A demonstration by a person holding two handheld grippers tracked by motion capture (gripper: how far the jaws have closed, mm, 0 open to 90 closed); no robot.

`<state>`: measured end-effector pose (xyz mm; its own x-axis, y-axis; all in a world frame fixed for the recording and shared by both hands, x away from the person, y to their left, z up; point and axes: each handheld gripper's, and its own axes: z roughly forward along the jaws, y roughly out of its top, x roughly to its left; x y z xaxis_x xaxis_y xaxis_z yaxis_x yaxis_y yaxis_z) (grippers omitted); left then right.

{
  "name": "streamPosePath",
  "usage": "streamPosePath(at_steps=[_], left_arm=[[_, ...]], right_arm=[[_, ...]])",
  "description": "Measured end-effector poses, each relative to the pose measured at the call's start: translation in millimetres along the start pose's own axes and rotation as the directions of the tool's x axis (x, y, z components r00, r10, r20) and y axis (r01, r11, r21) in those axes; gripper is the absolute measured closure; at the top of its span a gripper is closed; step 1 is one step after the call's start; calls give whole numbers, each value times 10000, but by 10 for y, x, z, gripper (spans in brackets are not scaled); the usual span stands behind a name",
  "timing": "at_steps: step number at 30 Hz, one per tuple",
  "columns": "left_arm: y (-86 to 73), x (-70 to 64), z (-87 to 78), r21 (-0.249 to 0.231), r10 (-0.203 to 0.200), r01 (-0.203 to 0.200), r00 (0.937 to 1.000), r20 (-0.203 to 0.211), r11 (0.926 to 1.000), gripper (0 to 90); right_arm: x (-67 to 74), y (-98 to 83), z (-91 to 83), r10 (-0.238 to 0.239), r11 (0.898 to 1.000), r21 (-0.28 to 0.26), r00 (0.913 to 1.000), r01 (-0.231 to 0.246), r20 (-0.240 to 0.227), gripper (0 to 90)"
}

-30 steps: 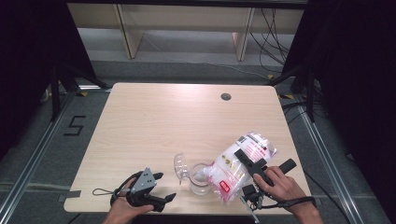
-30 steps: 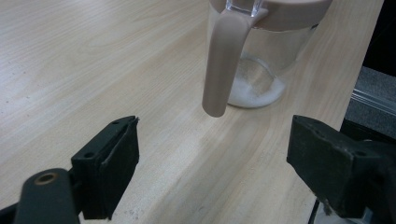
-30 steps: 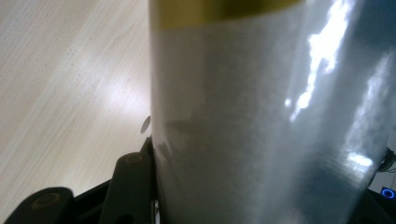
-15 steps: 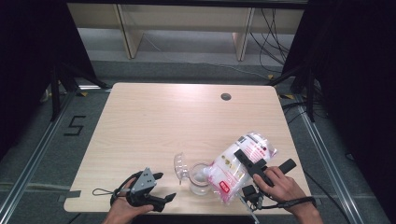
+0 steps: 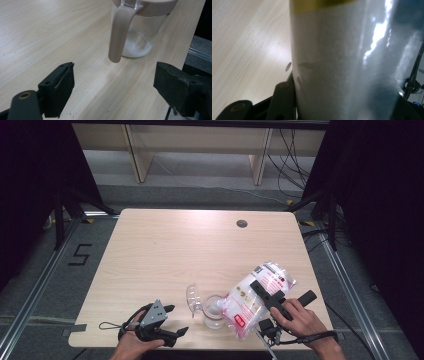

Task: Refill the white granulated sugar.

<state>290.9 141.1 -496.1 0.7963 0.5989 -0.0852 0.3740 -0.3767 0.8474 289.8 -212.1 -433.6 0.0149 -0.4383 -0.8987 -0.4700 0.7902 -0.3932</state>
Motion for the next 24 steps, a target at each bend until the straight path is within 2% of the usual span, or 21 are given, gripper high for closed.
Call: streamPosePath(at_steps=[1,3,7,10,20,24], left_arm=[[1,10,-5,94,112,-112,9999,-44,9999,165],[1,1,-1,2,14,-14,10000,1,10000,165],[4,11,-10,93,126,-126,9999,28,9999,165],[3,3,-5,37,33,-33,10000,34,10000,165],[4,5,-5,32,63,-64,10000,40,10000,165],[5,5,-7,27,62,-62,10000,39,10000,165]], right_arm=[[-2,3,2,-37,10000,-21,10000,37,28,558],[5,9,-1,105,9999,26,9999,-104,-37,558],[10,14,1,40,10000,45,10000,-40,-49,559],[12,10,0,80,10000,52,10000,-80,2,560],[-27,19,-8,-319,9995,14,9994,319,105,563],[-16,20,-12,-194,9998,53,9998,193,80,565]])
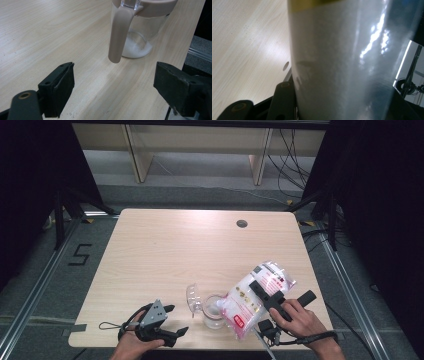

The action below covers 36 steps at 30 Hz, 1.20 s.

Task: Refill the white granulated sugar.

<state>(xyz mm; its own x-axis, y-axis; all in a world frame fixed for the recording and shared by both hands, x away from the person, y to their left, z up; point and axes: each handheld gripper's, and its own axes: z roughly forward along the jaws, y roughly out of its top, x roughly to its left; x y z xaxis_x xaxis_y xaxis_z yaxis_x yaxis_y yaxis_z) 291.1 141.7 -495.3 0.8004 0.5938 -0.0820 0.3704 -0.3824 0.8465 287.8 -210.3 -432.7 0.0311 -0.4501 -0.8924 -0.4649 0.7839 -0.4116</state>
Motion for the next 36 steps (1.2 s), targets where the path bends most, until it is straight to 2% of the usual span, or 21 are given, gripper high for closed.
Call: streamPosePath(at_steps=[3,8,10,12,14,20,22,29,31,35,36], left_arm=[[-4,12,4,119,76,-75,10000,-46,9999,164],[-8,-4,11,-83,-41,41,10000,-22,10000,165],[-8,5,6,-56,42,-42,10000,-16,10000,165],[-9,2,8,-53,7,-7,10000,-14,10000,165],[-8,-1,7,-33,45,-45,10000,-20,10000,165],[-10,-4,13,-103,-53,53,10000,-8,9999,165],[-9,6,10,-9,57,-57,10000,-16,10000,165],[-7,-3,4,20,31,-31,10000,-57,10000,164],[-7,-3,7,3,26,-26,10000,-48,10000,165],[-7,1,5,7,28,-28,10000,6,10000,165],[-9,-5,13,-101,-41,41,10000,-25,9999,164]], right_arm=[[5,-1,-3,-4,10000,17,10000,4,21,567],[4,-2,-4,-3,10000,13,10000,3,23,572],[3,0,-6,-8,10000,31,10000,8,42,575],[-7,-2,-1,-184,9998,-28,9998,184,53,578],[14,8,-1,-12,10000,-4,10000,12,43,581],[21,7,7,-16,10000,-68,10000,16,-31,592],[23,4,4,17,10000,-47,10000,-17,-22,595],[34,-2,18,52,9999,-132,10000,-52,12,604],[28,-7,24,-75,9998,-162,9999,74,-71,606],[37,-5,27,-45,9999,-160,9999,43,-109,609],[48,-1,26,90,9999,-138,9999,-92,-125,610]])
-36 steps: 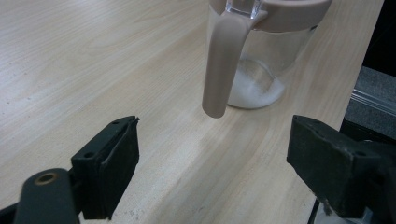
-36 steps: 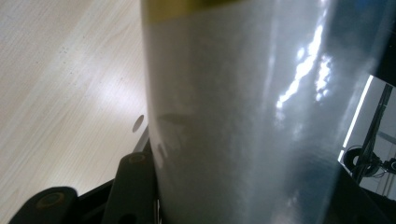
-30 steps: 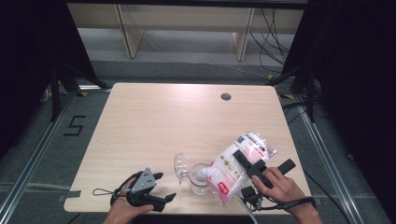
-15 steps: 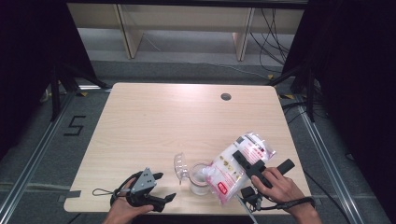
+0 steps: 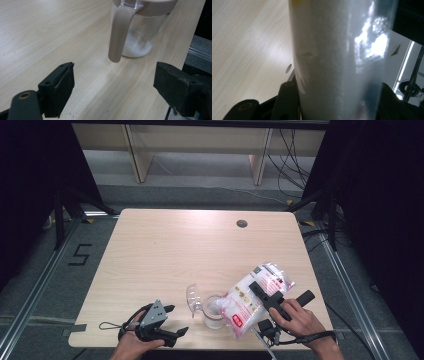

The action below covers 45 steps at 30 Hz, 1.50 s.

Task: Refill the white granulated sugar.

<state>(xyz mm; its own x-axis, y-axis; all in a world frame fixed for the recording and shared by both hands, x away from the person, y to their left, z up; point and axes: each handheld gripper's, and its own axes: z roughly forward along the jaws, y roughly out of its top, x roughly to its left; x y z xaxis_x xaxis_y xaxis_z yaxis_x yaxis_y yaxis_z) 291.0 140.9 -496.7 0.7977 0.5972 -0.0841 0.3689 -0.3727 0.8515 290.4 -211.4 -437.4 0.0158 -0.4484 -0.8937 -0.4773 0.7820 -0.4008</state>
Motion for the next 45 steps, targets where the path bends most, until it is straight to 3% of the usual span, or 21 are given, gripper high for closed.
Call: streamPosePath(at_steps=[3,10,11,13,16,22,24,26,29,45], left_arm=[[4,4,-11,135,165,-165,9999,-19,9998,165],[0,-3,4,112,24,-24,10000,37,9999,165],[7,18,-13,423,310,-306,9995,-71,9986,165],[4,-1,-6,214,95,-95,10000,9,9997,165],[-1,4,1,90,94,-95,9999,45,9999,165],[0,-3,3,116,33,-34,10000,40,9999,165],[6,14,-11,390,283,-281,9996,-61,9988,165],[5,0,-5,207,95,-95,10000,12,9997,165],[3,5,-2,143,140,-140,9999,16,9998,165],[4,0,-6,215,103,-103,9999,5,9997,165]], right_arm=[[0,-3,0,-23,10000,-3,10000,23,-20,611],[3,-8,7,37,10000,-17,10000,-38,-91,613],[4,-9,9,38,10000,-39,10000,-38,-58,613],[4,-12,10,36,10000,-44,10000,-36,-61,613],[-4,-19,17,-71,10000,-55,9999,71,-97,614],[0,-28,32,-15,10000,-39,9998,14,-207,615],[7,-32,40,-24,10000,-31,9999,24,-144,615],[9,-36,42,49,10000,-8,9997,-50,-256,615],[14,-46,45,87,10000,-4,9997,-87,-229,615],[-1,-53,64,35,10000,-63,9998,-36,-208,617]])
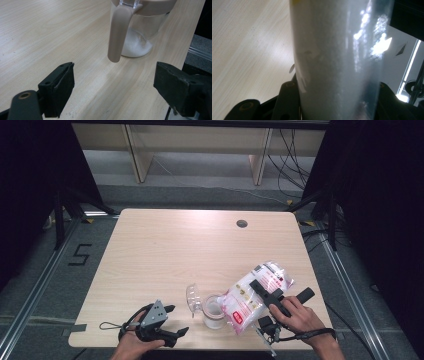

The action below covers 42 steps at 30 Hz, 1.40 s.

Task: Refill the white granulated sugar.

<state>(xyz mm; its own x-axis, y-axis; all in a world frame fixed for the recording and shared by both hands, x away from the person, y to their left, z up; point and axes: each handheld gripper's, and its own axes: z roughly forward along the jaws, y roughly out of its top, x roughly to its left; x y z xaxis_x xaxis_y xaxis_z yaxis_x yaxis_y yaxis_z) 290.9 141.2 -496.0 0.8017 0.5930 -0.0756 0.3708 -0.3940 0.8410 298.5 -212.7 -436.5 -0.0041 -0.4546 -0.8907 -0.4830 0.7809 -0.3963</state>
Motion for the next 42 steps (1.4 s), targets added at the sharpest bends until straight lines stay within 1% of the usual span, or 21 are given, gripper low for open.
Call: streamPosePath(at_steps=[2,4,5,9,11,12,13,15,16,17,18,19,22,24,26,30,33,34,38,40,42], left_arm=[[2,7,0,1,98,-98,10000,2,10000,165],[1,2,-1,5,17,-17,10000,-2,10000,165],[1,-1,0,4,-2,2,10000,-11,10000,165],[0,0,-1,8,3,-3,10000,-8,10000,164],[1,9,2,-51,136,-136,9999,11,9999,165],[3,8,-4,9,134,-134,9999,-1,9999,165],[2,-2,-6,15,10,-10,10000,-61,10000,165],[-1,4,-1,-38,34,-34,10000,-27,10000,164],[-1,2,3,-71,-9,10,10000,12,10000,165],[2,5,0,-21,70,-70,10000,-6,10000,165],[3,5,-2,-1,78,-78,10000,-1,10000,165],[2,-1,-2,3,16,-16,10000,-11,10000,165],[3,5,-1,2,88,-88,10000,-12,10000,165],[1,-1,-1,1,8,-8,10000,-9,10000,165],[2,0,-2,-1,18,-18,10000,-7,10000,165],[2,-3,-6,19,17,-17,10000,-59,10000,165],[6,8,-9,34,172,-172,9998,-55,9998,165],[3,1,-8,41,45,-45,10000,-80,10000,165],[2,-5,-6,-21,16,-16,10000,-76,10000,165],[6,5,-10,10,153,-153,9999,-41,9999,165],[4,0,-10,-5,56,-56,10000,-52,10000,165]], right_arm=[[-2,1,1,70,10000,27,9999,-70,-95,617],[-12,4,2,-47,10000,30,9999,47,-126,617],[-11,7,2,13,10000,42,9999,-13,-138,617],[-20,6,4,-53,10000,33,9998,53,-177,617],[-17,5,6,-15,10000,31,9999,16,-159,617],[-15,6,8,69,10000,35,9999,-69,-148,617],[-32,-1,13,-243,9997,-21,9996,243,-127,618],[-36,3,13,-273,9996,-18,9996,272,-115,618],[-36,5,11,-213,9998,-3,9997,213,-129,618],[-38,4,11,-210,9998,0,9997,210,-133,618],[-27,8,10,-49,10000,17,9999,49,-93,618],[-39,5,12,-231,9997,-16,9997,230,-89,618],[-23,12,-6,-58,9999,135,10000,59,-78,618],[-32,14,-11,-114,9998,170,9999,115,-90,619],[-51,18,-3,-322,9995,63,9995,322,-16,619],[-60,25,-9,-345,9993,114,9994,345,-16,619],[-62,36,-11,-423,9991,105,9991,423,41,620],[-62,38,-13,-438,9990,106,9990,438,43,620],[-65,43,-18,-545,9984,172,9985,544,69,620],[-66,42,-20,-576,9981,208,9983,574,95,621],[-67,41,-23,-643,9977,240,9978,639,130,621]])
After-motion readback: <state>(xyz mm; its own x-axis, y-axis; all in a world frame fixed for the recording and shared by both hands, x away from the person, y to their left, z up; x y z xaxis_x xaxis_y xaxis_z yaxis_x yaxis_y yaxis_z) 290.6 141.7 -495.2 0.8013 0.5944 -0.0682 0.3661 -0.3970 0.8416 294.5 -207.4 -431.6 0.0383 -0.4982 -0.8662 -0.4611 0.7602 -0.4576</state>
